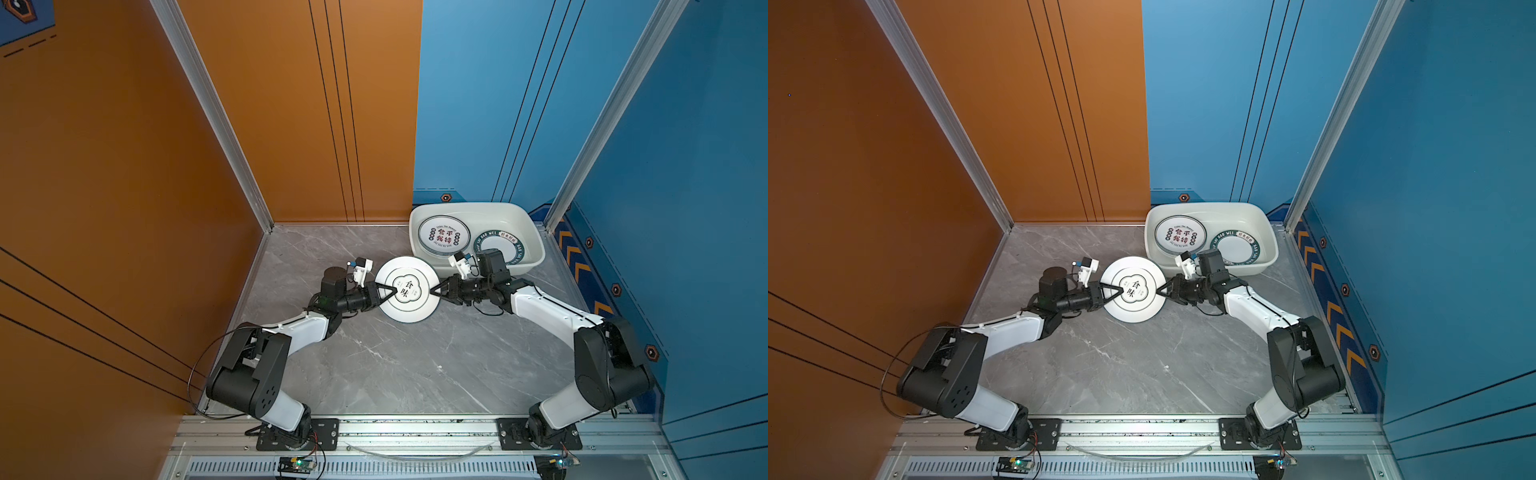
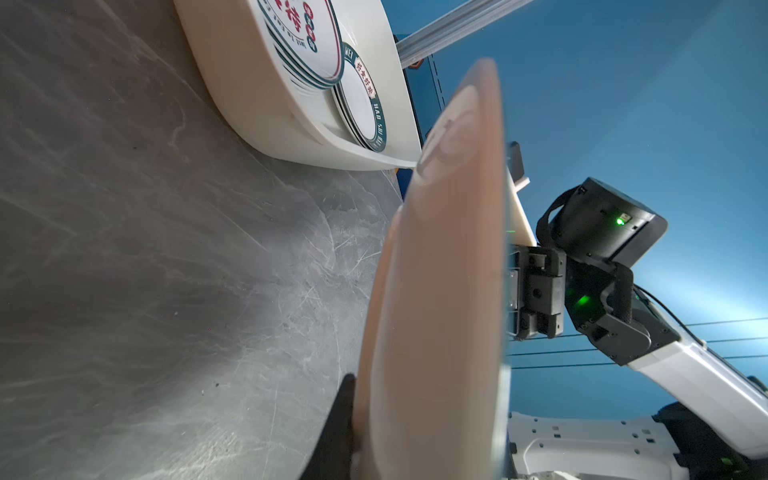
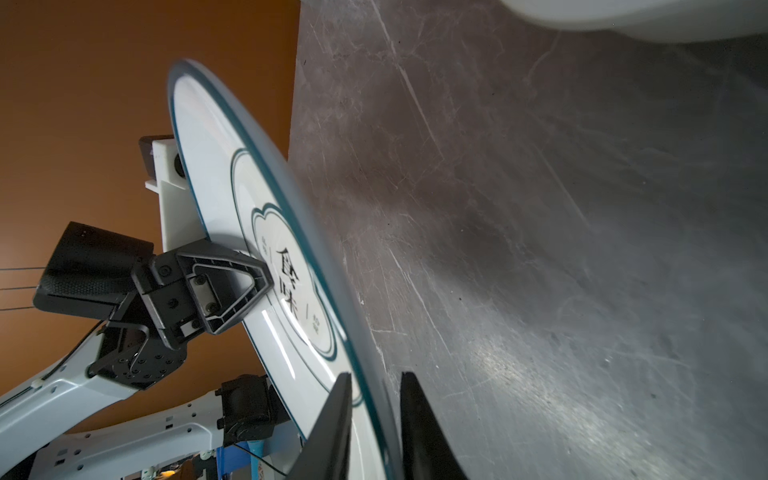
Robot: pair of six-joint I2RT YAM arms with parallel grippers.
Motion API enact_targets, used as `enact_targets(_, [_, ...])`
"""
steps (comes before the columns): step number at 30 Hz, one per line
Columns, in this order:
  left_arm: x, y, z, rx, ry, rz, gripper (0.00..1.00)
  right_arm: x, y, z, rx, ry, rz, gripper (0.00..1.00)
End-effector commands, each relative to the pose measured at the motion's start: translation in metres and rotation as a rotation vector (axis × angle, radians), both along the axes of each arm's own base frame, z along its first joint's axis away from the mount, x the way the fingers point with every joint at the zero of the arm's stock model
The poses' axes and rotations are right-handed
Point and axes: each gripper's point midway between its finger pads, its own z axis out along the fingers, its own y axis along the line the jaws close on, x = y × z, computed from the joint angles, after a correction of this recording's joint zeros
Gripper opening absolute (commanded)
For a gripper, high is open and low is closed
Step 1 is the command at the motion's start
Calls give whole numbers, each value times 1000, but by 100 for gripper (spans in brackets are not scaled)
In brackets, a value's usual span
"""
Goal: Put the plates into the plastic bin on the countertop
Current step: 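Grasp the upright cloud-emblem plate rim with left gripper beside the right gripper, then carry the plate into the bin with right gripper while left gripper releases and withdraws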
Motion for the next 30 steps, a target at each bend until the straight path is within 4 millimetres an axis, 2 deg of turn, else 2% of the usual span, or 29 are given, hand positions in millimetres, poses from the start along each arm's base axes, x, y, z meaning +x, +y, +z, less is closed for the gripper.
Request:
enact_targets(1, [-11,-13,20,-16,-76,-88,0,2,5,14,84,-50,43,37])
enact_targets(5, [-14,-18,24,-25,-80,-110,0,8,9,22,144,-72,77,41])
enact_targets(11, [-18,-24,28,-32,-85,-135,0,7,25,25,232,-73,145,35])
enact_targets(15, [-21,-29,29,-34,-89,-156,0,3,33,20,257,-63,174,26])
enact_targets(21, [-22,-28,25,19,-82,-158,2,1,34,16,263,-55,183,9])
enact_targets(23, [-23,-27,23,54,-84,-157,12,1,32,17,262,-51,179,5])
enact_targets(27, [-24,-21,19,135,-90,-138,45,5,23,16,245,-42,145,0])
enact_targets(30, [-26,-16,20,179,-103,-124,68,10,10,13,203,-32,106,0])
